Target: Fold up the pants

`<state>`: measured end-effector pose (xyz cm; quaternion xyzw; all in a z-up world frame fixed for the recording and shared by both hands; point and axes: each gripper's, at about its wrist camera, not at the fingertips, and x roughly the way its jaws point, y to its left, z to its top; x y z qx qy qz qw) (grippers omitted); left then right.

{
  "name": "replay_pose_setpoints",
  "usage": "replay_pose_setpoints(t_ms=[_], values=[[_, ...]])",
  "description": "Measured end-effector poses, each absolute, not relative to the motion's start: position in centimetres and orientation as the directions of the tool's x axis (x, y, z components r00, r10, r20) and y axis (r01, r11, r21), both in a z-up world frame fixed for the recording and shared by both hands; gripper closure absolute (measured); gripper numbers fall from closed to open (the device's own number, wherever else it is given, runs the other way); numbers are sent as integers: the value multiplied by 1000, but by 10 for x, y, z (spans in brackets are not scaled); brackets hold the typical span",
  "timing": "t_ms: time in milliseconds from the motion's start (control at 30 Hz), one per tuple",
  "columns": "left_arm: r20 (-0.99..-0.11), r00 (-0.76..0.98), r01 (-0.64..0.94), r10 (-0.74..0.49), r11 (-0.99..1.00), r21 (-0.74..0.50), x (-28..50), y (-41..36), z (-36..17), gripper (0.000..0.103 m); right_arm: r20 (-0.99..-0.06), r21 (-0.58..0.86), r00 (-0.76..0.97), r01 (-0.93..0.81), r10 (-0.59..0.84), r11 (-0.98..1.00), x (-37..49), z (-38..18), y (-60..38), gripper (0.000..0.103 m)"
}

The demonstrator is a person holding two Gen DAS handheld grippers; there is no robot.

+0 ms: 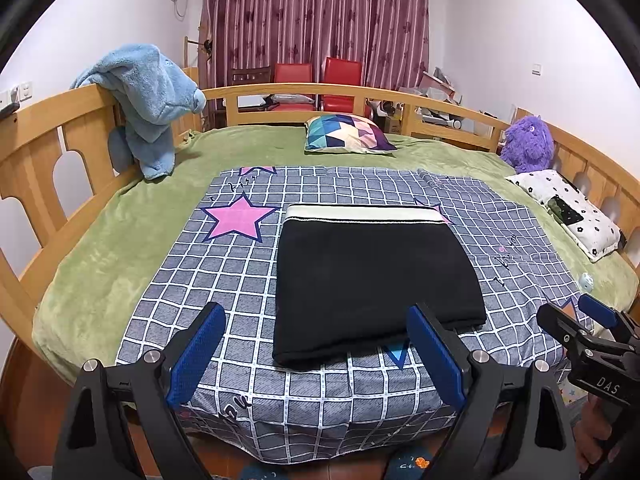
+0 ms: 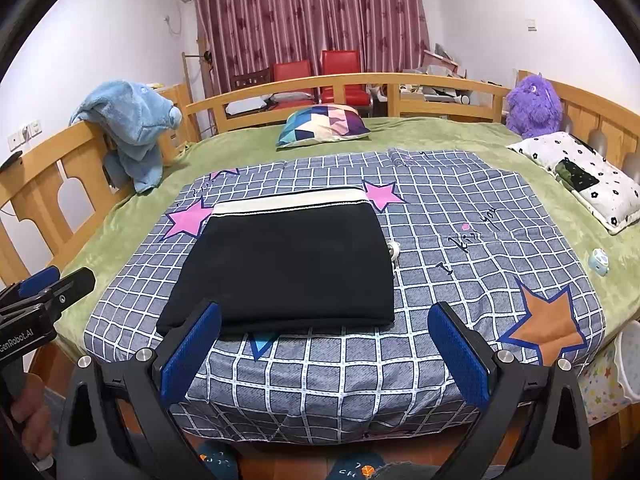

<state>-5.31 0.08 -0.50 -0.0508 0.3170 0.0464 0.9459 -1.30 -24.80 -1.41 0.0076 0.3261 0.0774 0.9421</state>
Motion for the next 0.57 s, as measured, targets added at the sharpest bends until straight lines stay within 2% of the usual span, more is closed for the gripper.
replay_pose_setpoints(t_ms=[567], values=[[-604, 795, -118, 53, 991, -68, -54, 0, -5, 11, -613, 63, 775, -141, 150, 988, -14, -14, -248, 1]])
